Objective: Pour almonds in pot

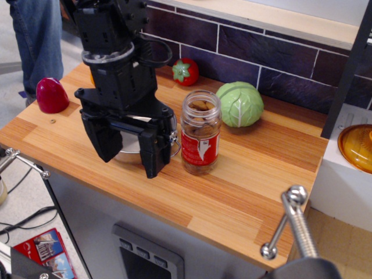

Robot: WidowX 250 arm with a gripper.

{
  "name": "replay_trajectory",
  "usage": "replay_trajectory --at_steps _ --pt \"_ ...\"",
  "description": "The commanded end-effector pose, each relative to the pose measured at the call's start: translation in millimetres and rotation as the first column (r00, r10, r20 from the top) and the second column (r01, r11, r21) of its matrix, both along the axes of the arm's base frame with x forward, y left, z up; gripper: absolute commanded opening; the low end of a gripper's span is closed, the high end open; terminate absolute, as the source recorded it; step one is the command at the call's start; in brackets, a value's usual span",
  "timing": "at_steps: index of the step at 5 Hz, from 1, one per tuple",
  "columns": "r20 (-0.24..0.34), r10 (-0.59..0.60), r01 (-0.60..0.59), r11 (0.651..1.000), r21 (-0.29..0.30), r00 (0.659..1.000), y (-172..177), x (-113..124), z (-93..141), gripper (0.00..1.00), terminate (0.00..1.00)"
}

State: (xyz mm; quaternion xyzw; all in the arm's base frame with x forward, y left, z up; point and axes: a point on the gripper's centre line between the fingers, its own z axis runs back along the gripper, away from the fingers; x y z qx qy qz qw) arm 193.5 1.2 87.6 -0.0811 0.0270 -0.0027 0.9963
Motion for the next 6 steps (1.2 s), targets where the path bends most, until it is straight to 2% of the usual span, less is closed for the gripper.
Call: replay_trajectory --at_steps 1,3,4,5,6 --pt "0.000 0.000 0.000 1.000 0.000 1.000 0.0 0.0 0.0 1.00 0.00" --pt "0.029 -0.131 0.128 0.989 0.071 0.991 -29.7 22.5 39.7 1.00 0.00" --pt "-0.032 -0.307 0.309 0.941 0.135 0.951 -46.1 36.8 48.8 1.00 0.00" --pt "-0.241 -0.510 0.564 0.763 0.316 0.826 -69.3 57.8 43.2 1.00 0.00" --pt "-0.427 -0.637 0.767 0.520 0.376 0.642 -87.4 70.6 28.0 1.00 0.00"
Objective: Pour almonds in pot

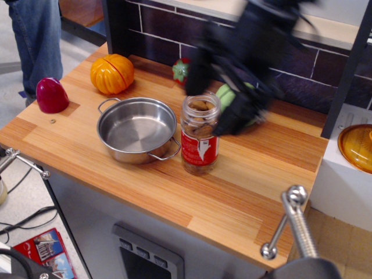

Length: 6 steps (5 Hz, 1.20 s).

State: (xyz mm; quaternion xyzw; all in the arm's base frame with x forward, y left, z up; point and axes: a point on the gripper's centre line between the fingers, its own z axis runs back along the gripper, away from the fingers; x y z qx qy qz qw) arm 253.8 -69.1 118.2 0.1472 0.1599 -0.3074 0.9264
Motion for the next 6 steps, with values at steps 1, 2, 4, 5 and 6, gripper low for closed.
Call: replay_trajectory --at_steps 1,2,4,5,6 --pt "-0.212 -0.285 0.328 0.921 0.209 0.935 -22.0 19.3 -19.2 1.00 0.00" --pt "-0.368 -0.323 0.417 0.884 0.212 0.872 -17.7 30.4 -35.2 1.00 0.00" --pt "-0.524 -0.332 0.480 0.860 0.174 0.784 6.6 35.8 -50.1 1.00 0.00" --pt "-0.556 -0.317 0.487 0.854 0.184 0.768 18.9 32.9 -53.8 1.00 0.00" --pt "-0.587 -0.301 0.493 0.847 0.197 0.752 31.6 29.2 -56.9 1.00 0.00"
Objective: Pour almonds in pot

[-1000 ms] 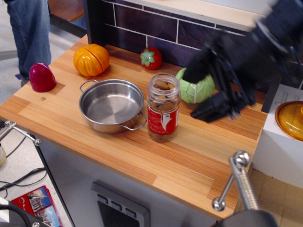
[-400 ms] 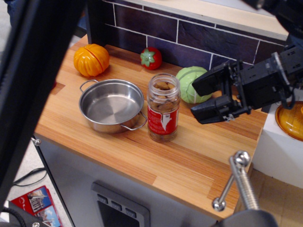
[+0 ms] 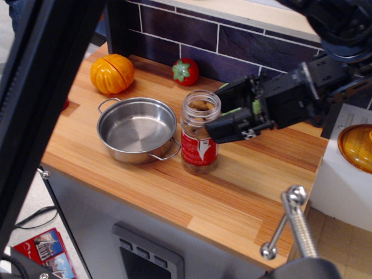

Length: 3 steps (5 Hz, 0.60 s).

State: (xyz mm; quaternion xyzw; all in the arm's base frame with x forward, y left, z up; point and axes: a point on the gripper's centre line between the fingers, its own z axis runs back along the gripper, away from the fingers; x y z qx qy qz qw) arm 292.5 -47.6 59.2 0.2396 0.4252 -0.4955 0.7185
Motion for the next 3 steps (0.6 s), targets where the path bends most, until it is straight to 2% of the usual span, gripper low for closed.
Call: replay_trajectory --at_steps 1,3 --pt "-0.015 -0.013 0.014 0.999 0.049 1.000 19.7 -14.3 -6.3 1.00 0.00" --pt "0.008 -0.025 0.024 0.995 0.101 1.000 30.2 -25.3 -21.4 1.00 0.00"
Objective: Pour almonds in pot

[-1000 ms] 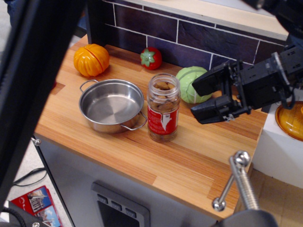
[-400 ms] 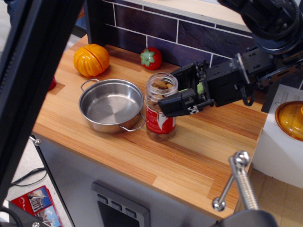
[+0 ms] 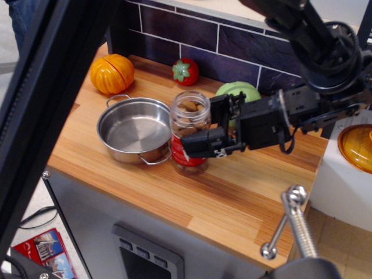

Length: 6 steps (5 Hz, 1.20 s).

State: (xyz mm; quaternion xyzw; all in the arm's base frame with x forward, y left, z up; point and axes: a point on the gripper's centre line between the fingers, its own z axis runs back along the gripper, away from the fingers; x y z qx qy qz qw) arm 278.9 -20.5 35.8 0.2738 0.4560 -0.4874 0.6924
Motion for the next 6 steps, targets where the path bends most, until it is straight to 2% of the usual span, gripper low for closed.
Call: replay_trajectory --at_steps 1,2,3,4,5,6 --pt "0.043 0.016 -0.014 0.999 -0.043 0.999 0.8 -17.2 7.7 0.00 0.00" --pt "0.076 -0.009 0.016 0.995 -0.095 0.997 1.3 -19.3 11.3 0.00 0.00" --pt "0.046 0.003 0.011 0.952 -0.306 0.999 -4.2 -15.5 28.6 0.00 0.00" --pt "0.057 0.054 -0.017 0.851 -0.524 0.997 -7.3 -16.7 42.3 0.00 0.00" --pt "-0.041 0.071 -0.079 0.695 -0.715 0.997 -5.2 -10.7 62.6 0.00 0.00" --pt "-0.093 0.093 -0.129 0.567 -0.813 0.991 1.8 -7.1 67.5 0.00 0.00"
